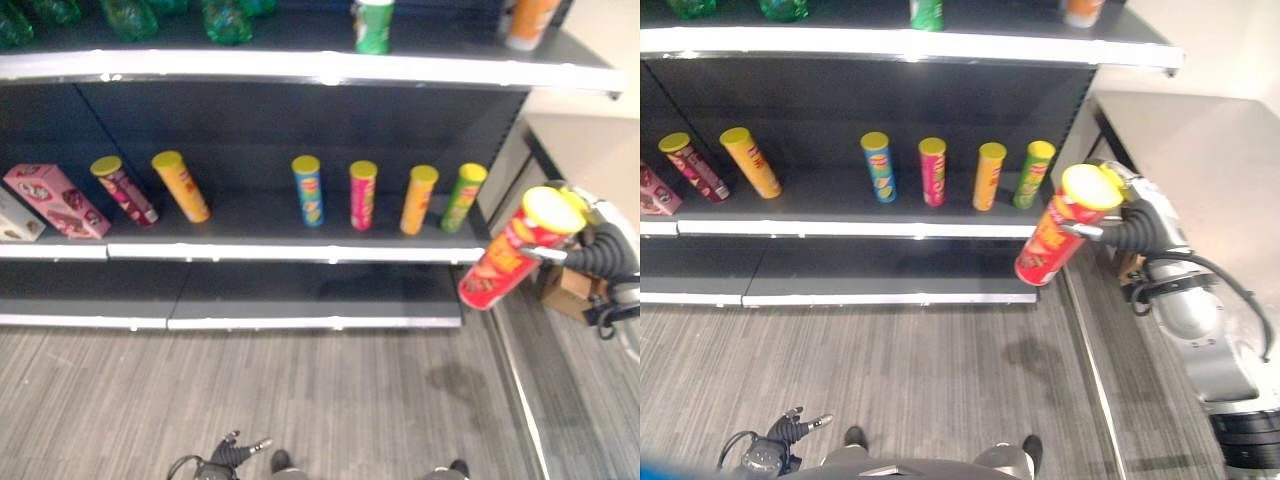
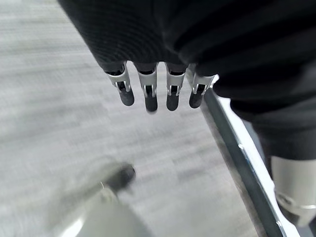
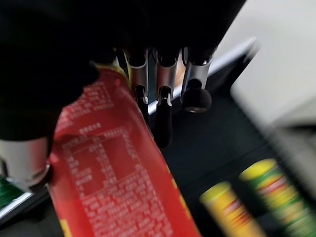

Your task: Put the goods on the table back onto the shelves and tidy them up.

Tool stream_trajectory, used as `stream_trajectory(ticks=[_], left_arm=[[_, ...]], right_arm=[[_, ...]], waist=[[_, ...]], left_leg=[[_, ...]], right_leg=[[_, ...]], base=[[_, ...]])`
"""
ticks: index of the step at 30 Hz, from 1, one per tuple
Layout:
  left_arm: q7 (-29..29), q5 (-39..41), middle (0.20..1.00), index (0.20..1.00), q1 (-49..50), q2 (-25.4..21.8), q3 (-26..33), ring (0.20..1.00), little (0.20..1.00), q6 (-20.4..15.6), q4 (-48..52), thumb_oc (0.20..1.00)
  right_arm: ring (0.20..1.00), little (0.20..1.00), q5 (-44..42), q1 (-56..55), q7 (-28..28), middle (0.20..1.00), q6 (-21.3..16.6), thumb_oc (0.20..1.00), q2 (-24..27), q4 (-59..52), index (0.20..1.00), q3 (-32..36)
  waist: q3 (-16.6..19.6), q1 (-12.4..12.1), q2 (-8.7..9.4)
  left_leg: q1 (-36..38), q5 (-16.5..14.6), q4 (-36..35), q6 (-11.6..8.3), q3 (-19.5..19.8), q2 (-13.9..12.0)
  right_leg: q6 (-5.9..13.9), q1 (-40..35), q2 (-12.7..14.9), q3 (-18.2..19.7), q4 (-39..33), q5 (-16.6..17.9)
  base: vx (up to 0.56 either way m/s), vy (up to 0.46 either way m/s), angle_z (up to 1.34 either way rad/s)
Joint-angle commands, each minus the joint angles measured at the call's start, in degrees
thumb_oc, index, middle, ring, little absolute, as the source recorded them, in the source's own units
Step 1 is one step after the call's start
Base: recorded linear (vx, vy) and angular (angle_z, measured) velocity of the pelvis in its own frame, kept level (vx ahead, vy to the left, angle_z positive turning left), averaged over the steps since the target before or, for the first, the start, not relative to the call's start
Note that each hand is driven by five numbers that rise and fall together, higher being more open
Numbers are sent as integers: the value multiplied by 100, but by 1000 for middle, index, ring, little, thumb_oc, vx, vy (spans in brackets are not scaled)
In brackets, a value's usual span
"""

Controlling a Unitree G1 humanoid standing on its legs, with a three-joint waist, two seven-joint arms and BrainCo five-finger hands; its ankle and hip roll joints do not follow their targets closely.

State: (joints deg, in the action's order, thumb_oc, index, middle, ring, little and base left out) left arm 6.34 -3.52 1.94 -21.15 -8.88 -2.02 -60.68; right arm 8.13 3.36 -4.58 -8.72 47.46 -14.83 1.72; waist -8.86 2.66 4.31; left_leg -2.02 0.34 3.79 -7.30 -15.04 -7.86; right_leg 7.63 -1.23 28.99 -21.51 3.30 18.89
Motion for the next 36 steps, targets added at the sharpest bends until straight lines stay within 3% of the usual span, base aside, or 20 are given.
stream_trajectory(ticks=[1, 3, 4, 5, 6, 8, 11, 13, 15, 18, 20, 21, 22, 24, 28, 30, 31, 32, 33, 36], left_arm=[[39, -135, 1000, 1000, 49, -69, 74, 1000, 1000, -53, 169, 1000], [20, -234, 1000, 1000, 65, -154, 123, 1000, 1000, -20, 148, 1000], [2, -239, 1000, 1000, 79, -180, 129, 1000, 1000, 2, 170, 1000], [-21, -228, 1000, 1000, 87, -203, 145, 1000, 1000, 4, 186, 1000], [-50, -229, 1000, 1000, 87, -216, 129, 1000, 1000, 19, 168, 1000], [-89, -258, 1000, 1000, 37, -202, 61, 1000, 1000, 17, 162, 1000], [-163, -181, 1000, 1000, 10, -129, 30, 1000, 1000, 8, 244, 1000], [-174, -160, 1000, 1000, -82, -67, -78, 1000, 1000, -24, 342, 1000], [-111, -46, 1000, 1000, -99, 5, -45, 1000, 1000, 1, 419, 1000], [-71, 210, 1000, 1000, -28, 151, -11, 1000, 1000, 17, 609, 1000], [-40, 276, 1000, 1000, -37, 220, -60, 1000, 1000, 47, 611, 1000], [-33, 274, 1000, 1000, -12, 242, -39, 1000, 1000, 75, 588, 1000], [-33, 273, 1000, 1000, -5, 247, -36, 1000, 1000, 77, 591, 1000], [5, 220, 1000, 1000, 55, 243, 18, 1000, 1000, 74, 489, 1000], [126, 279, 1000, 1000, 38, 178, 97, 1000, 1000, 71, 360, 1000], [127, 244, 1000, 1000, 56, 151, 96, 1000, 1000, 67, 337, 1000], [121, 191, 1000, 1000, 93, 158, 75, 1000, 1000, 63, 307, 1000], [82, 50, 1000, 1000, 75, 171, -1, 1000, 1000, 61, 243, 1000], [83, 47, 1000, 1000, 71, 173, -7, 1000, 1000, 57, 238, 1000], [6, -222, 1000, 1000, 82, 73, -158, 1000, 1000, 22, 279, 1000]], right_arm=[[200, 200, 50, 882, -146, 200, -65, 200, 494, -115, 200, 11], [200, 200, 107, 891, -127, 200, -50, 200, 412, -151, 200, -90], [200, 200, 120, 886, -89, 200, -52, 200, 391, -198, 200, -118], [200, 200, 126, 849, -68, 200, -50, 200, 403, -228, 200, -108], [200, 200, 103, 872, -30, 200, -64, 200, 417, -293, 200, -122], [200, 200, 118, 952, -7, 200, -91, 200, 522, -296, 200, -212], [200, 200, 143, 1183, 30, 200, -129, 200, 704, -201, 200, -483], [200, 200, 210, 1372, 15, 200, -146, 200, 878, -147, 200, -682], [200, 200, 209, 1484, -12, 200, -99, 200, 874, -60, 200, -818], [200, 200, 93, 1570, 26, 200, -99, 200, 932, -65, 200, -926], [200, 200, 46, 1655, 75, 200, -52, 200, 975, 3, 200, -1006], [200, 200, 92, 1686, 98, 200, 4, 200, 1008, 50, 200, -1067], [200, 200, 93, 1690, 98, 200, 6, 200, 1010, 50, 200, -1076], [200, 200, 98, 1731, 162, 200, 3, 200, 987, -7, 200, -1173], [200, 200, 8, 1707, 158, 200, -26, 200, 965, 30, 200, -1232], [200, 200, 54, 1638, 172, 200, -1, 200, 1046, 82, 200, -1209], [200, 200, 90, 1594, 156, 200, 9, 200, 1056, 52, 200, -1157], [200, 200, 169, 1537, 143, 200, 35, 200, 1030, 29, 200, -1105], [200, 200, 170, 1522, 144, 200, 38, 200, 1032, 21, 200, -1092], [200, 200, 335, 1638, 195, 200, 95, 200, 882, -27, 200, -1156]], waist=[[98, -76, -317], [61, -40, -362], [29, -9, -367], [9, 18, -383], [-7, 51, -422], [-12, 86, -407], [-62, 107, -356], [-97, 73, -281], [-52, 13, -248], [-171, -56, -191], [-319, -109, -110], [-280, -89, -166], [-288, -91, -169], [-228, -163, -200], [-135, -235, -279], [-42, -221, -416], [20, -206, -509], [62, -165, -631], [58, -176, -613], [31, -159, -673]], left_leg=[[577, -138, -879, 39, -134, -136], [608, -231, -879, 130, -191, -27], [647, -255, -879, 176, -184, 22], [656, -259, -879, 219, -173, 53], [691, -246, -879, 297, -157, 128], [694, -239, -879, 332, -98, 236], [697, -264, -879, 377, -33, 432], [592, -239, -879, 400, 98, 576], [510, -256, -788, 401, 141, 631], [-42, -692, 579, 285, 309, 591], [-476, -705, 1341, 65, 314, 425], [-500, -671, 1267, 46, 215, 67], [-469, -664, 1241, 40, 208, 66], [-310, -471, 748, 16, 278, -227], [-384, 580, -437, -200, 776, -964], [-279, 724, -817, -328, 689, -1084], [-252, 717, -856, -407, 643, -1080], [-216, 624, -836, -435, 570, -872], [-204, 616, -835, -422, 556, -845], [-113, 411, -761, -233, 383, -416]], right_leg=[[702, 395, 64, 97, 84, -476], [602, 450, -34, 142, 309, -682], [519, 530, -231, 339, 469, -841], [438, 598, -518, 513, 591, -1067], [267, 667, -1160, 664, 647, -1616], [97, 690, -1814, 740, 523, -1938], [-30, 852, -2480, 902, 189, -1950], [-98, 688, -2590, 1046, -219, -1905], [-89, 528, -2594, 1048, -496, -1813], [-155, 335, -2548, 962, -601, -1860], [-213, 178, -2424, 830, -673, -1931], [-177, 40, -2400, 686, -762, -1979], [-179, 19, -2406, 691, -774, -1974], [-106, -28, -2324, 722, -782, -2008], [32, 12, -2080, 768, -748, -2234], [124, -114, -2012, 749, -773, -2320], [175, -193, -1977, 726, -782, -2308], [258, -262, -1744, 714, -782, -2180], [274, -270, -1716, 721, -789, -2175], [405, -249, -1299, 865, -658, -1973]], base=[[28, 449, -43], [36, 304, -6], [64, 295, 23], [114, 331, 15], [113, 264, 35], [83, 152, 23], [36, 60, 21], [-18, 13, 25], [6, -24, 14], [-6, -72, 20], [14, 7, 38], [90, 61, 47], [158, 110, 48], [152, 147, 22], [180, 222, 1], [271, 275, 10], [455, 516, 14], [279, 340, 8], [265, 369, -1], [219, 334, -14]])
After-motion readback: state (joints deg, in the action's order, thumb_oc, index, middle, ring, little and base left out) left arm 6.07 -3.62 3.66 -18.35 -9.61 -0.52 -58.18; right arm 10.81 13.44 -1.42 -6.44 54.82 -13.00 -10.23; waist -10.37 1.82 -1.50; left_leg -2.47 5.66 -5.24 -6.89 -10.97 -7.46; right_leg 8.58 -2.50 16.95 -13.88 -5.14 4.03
